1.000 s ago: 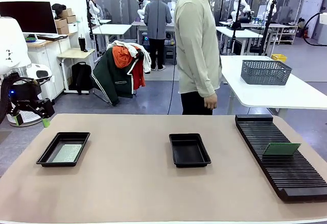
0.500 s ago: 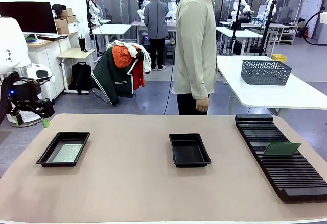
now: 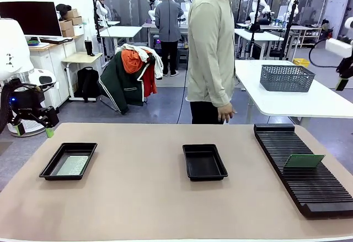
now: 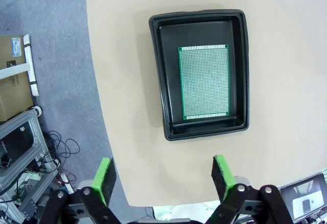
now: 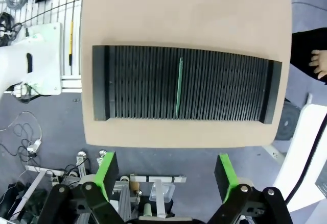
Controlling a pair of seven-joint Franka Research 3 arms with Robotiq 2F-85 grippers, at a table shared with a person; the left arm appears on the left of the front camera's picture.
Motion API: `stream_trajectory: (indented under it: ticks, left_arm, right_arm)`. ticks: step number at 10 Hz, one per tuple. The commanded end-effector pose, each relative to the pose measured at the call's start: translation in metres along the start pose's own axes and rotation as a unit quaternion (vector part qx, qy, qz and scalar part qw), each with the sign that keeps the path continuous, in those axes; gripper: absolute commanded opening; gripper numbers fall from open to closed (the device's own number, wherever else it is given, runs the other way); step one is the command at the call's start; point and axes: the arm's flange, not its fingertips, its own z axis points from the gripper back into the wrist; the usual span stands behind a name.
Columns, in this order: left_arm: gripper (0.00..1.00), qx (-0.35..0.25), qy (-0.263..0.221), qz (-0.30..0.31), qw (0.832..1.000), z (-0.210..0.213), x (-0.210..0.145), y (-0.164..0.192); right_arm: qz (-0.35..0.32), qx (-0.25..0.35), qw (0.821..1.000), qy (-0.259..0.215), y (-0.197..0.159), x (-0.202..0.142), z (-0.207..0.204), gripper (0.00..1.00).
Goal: Inspect and transfer BCBs to ESD trays.
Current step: Pick up the Blank PCB from the PCB Rack and place it in the right ESD tray.
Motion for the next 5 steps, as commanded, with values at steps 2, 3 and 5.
stream_trajectory:
  ticks: [2, 3, 5]
  left_arm:
    - [1.0, -0.003, -0.004, -0.003, 1.0, -0.002, 0.0, 0.001]
    - [1.0, -0.003, -0.004, -0.003, 1.0, -0.002, 0.0, 0.001]
    - [1.0, -0.003, -0.004, -0.003, 1.0, -0.002, 0.0, 0.001]
  right_arm:
    - [0.015, -0.021, 1.0, -0.012, -0.006, -0.003, -0.05, 1.0]
    - [0.014, -0.024, 1.0, -0.01, -0.011, -0.005, -0.07, 1.0]
    - [0.019, -0.021, 0.999, -0.023, -0.02, -0.007, -0.104, 1.0]
